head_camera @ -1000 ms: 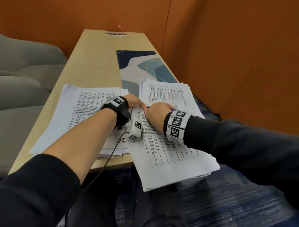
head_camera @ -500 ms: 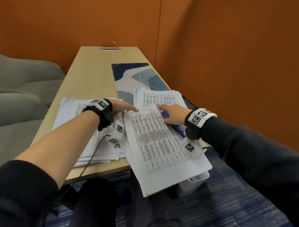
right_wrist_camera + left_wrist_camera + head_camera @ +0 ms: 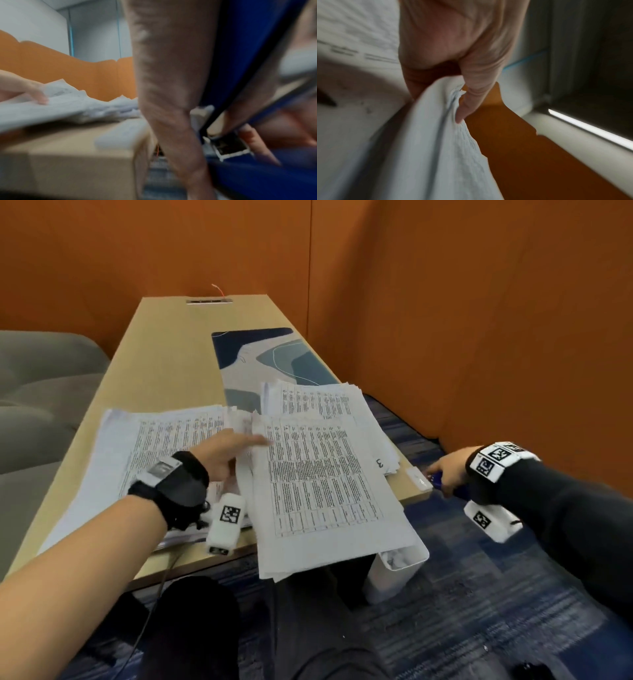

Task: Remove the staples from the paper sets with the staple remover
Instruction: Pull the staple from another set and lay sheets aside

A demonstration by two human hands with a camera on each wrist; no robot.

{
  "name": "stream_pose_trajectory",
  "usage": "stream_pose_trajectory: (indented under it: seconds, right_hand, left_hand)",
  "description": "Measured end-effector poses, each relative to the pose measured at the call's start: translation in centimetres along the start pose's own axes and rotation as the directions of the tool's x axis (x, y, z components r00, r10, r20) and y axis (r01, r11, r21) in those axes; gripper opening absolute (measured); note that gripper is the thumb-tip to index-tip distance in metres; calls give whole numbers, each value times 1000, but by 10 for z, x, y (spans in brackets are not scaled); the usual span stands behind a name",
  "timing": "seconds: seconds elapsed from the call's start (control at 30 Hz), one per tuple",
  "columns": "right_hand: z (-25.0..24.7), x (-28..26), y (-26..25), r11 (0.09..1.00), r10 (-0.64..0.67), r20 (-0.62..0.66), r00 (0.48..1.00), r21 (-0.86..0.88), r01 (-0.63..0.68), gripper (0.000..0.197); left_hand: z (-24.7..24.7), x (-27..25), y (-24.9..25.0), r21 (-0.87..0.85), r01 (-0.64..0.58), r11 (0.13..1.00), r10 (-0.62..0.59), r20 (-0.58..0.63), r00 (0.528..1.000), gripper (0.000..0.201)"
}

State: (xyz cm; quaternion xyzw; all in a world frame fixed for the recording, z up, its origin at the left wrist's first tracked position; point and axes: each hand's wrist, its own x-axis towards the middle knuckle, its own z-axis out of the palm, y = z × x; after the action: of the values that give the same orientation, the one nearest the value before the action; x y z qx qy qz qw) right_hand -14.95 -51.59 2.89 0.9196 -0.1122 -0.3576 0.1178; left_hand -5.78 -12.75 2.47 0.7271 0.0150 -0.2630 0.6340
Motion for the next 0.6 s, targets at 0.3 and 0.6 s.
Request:
stream_pose_trajectory:
  seconds: [0.3,0.6]
  right_hand:
    - [-64,-73,-38,785,-207,-690,694,306,538,45]
    - [-41,-81,-182,754,-656,-447,608,-350,556,45]
  left_hand:
    - [-15,-18,101,335,-600,727,685,-416,598,43]
    - [11,-14,141,477,-716,509,853,-393,344,31]
